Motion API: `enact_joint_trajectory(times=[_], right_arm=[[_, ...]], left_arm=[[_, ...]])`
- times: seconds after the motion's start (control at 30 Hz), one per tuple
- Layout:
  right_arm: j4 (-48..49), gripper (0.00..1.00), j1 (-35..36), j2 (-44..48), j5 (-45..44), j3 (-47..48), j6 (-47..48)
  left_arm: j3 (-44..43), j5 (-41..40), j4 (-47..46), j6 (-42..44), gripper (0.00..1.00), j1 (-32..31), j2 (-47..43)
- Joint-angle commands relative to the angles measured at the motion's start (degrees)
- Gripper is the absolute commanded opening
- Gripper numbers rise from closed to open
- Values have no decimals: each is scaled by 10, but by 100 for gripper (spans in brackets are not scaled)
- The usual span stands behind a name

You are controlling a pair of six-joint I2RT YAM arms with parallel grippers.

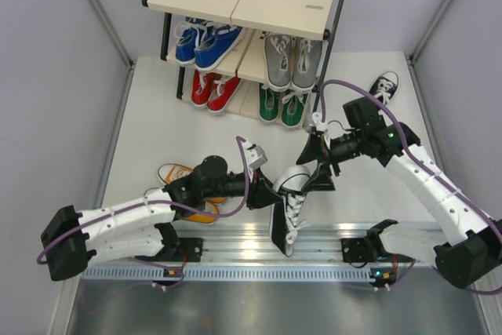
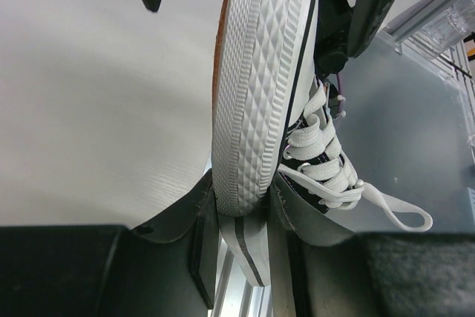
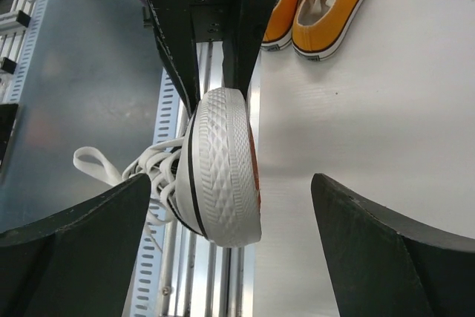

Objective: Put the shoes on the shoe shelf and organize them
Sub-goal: Pick up the shoe at the center of the board.

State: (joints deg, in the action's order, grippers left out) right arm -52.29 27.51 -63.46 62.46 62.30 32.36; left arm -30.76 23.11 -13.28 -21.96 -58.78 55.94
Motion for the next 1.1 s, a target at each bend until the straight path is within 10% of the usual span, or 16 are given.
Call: enact_joint_trajectory(times=[0.0, 0.23, 0.37, 0.6, 0.9, 1.07], right_arm=[[41, 88, 25, -6, -8, 5, -16], [24, 47, 52, -21, 3, 12, 7], [12, 0, 52, -18, 12, 16, 26], [-4, 0, 11, 5, 61, 13, 47], [147, 0, -109, 41, 109, -47, -122], [287, 0, -164, 53, 123, -100, -262]], left_arm=[[-41, 11, -109, -9, 0, 1, -1], [-39, -16, -126, -24, 0, 2, 9], [-32, -34, -144, -27, 0, 2, 12], [-22, -92, -152, -56, 16, 2, -5], [18, -219, -84, -51, 81, 2, -139], [32, -250, -14, -22, 86, 2, -184]])
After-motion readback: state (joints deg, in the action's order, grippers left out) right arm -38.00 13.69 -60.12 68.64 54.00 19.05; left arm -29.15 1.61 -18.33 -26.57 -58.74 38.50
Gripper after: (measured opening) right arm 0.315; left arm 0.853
